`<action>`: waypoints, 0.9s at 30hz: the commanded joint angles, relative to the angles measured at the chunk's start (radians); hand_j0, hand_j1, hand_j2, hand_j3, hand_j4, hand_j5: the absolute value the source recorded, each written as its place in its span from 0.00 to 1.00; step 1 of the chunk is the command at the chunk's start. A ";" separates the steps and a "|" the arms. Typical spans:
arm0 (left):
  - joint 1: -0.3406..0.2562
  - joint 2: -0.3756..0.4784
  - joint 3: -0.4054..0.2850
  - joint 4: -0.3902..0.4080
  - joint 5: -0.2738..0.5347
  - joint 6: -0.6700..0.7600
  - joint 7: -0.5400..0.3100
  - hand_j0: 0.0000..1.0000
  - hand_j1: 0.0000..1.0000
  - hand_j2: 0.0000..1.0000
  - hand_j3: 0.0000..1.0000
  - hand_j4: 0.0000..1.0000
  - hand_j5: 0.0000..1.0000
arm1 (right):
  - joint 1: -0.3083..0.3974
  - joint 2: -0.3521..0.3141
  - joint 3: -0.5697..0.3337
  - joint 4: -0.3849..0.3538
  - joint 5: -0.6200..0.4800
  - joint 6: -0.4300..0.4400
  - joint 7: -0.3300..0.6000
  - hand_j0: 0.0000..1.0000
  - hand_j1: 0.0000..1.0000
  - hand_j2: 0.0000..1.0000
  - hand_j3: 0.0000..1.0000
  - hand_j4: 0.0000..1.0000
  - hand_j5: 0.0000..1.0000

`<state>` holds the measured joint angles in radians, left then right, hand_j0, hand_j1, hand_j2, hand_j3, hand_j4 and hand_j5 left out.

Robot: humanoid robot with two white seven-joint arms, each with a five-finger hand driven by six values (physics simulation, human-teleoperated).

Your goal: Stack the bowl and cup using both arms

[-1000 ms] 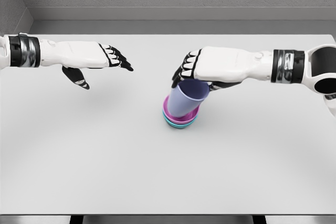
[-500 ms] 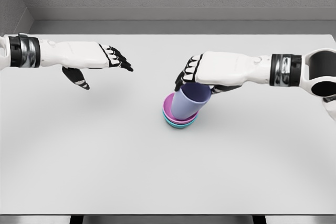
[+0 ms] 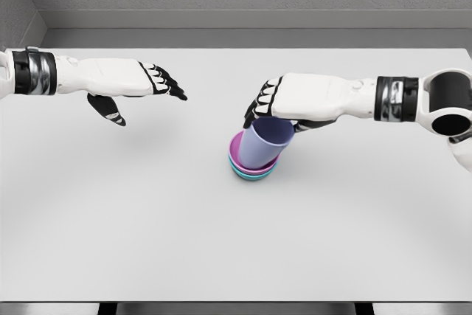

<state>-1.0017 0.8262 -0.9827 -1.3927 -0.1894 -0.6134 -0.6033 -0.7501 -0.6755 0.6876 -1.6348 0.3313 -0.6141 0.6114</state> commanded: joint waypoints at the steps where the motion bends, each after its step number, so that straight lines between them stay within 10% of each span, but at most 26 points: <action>1: 0.000 0.001 0.001 0.001 0.005 0.002 0.000 1.00 1.00 1.00 1.00 1.00 1.00 | 0.000 0.005 0.001 0.009 -0.003 0.003 -0.001 0.71 0.71 0.71 0.71 0.71 0.71; 12: 0.005 -0.001 0.001 0.001 0.004 0.002 0.000 1.00 1.00 1.00 1.00 1.00 1.00 | -0.002 0.007 0.020 0.015 0.005 0.003 -0.001 0.71 0.71 0.71 0.71 0.71 0.71; 18: 0.005 -0.001 0.003 0.003 0.004 0.002 0.000 1.00 1.00 1.00 1.00 1.00 1.00 | -0.006 0.007 0.018 0.015 0.017 0.003 -0.001 0.99 0.99 0.99 0.99 0.99 0.99; 27: 0.005 0.001 0.001 0.003 0.004 0.002 0.000 1.00 1.00 1.00 1.00 1.00 1.00 | -0.011 0.007 0.009 0.035 0.017 0.003 -0.001 1.00 1.00 1.00 1.00 1.00 1.00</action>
<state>-0.9971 0.8253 -0.9825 -1.3898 -0.1910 -0.6134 -0.6033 -0.7624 -0.6681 0.7024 -1.6105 0.3531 -0.6136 0.6113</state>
